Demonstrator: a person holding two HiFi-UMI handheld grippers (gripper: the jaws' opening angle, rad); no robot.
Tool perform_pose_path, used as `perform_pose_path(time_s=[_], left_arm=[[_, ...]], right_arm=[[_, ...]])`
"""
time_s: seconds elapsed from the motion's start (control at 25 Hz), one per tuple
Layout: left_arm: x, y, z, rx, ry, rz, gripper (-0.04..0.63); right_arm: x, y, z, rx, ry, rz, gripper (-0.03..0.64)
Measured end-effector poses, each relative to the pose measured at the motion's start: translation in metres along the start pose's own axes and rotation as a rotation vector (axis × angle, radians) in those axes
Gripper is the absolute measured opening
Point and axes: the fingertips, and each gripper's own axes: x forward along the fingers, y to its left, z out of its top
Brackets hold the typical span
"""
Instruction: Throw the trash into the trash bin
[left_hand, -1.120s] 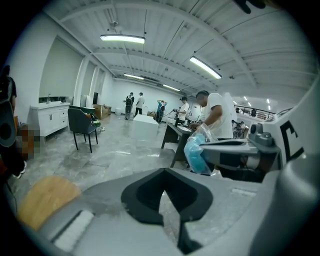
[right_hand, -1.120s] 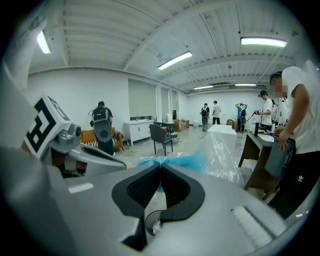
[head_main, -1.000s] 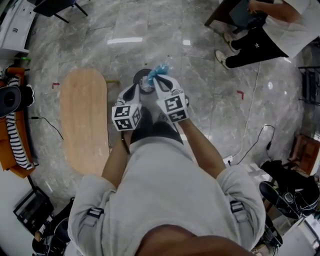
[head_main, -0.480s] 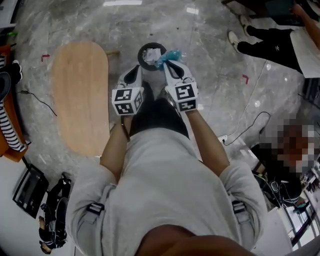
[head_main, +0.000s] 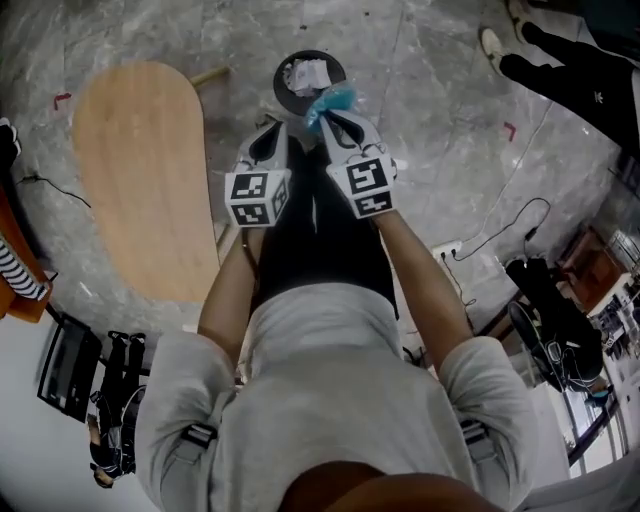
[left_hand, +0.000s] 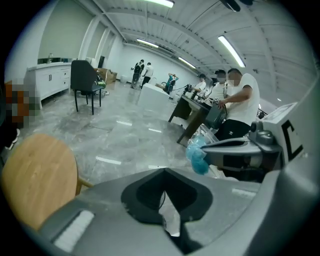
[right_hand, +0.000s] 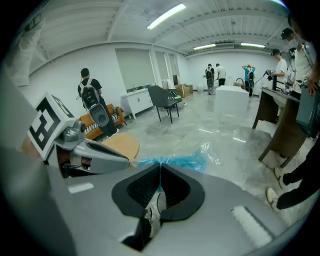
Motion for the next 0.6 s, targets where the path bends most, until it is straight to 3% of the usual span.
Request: perform_pose_path(time_s=[0.32, 0.48, 0.6], left_arm=[[0.078, 0.03, -0.069, -0.033, 0.016, 0.049, 0.018], [0.106, 0.038, -0.093, -0.098, 0.016, 0.046, 0.017], [0.125, 0.054, -0.103, -0.053, 0.003, 0.077, 0.018]], right_arm=[[0.059, -0.02, -0.088, -0.032, 0.072, 0.052, 0.017], [0.1, -0.027, -0.13, -0.079, 0.121, 0.117, 0.017], [0.135, -0.03, -0.155, -0.111, 0.144, 0.15, 0.017]])
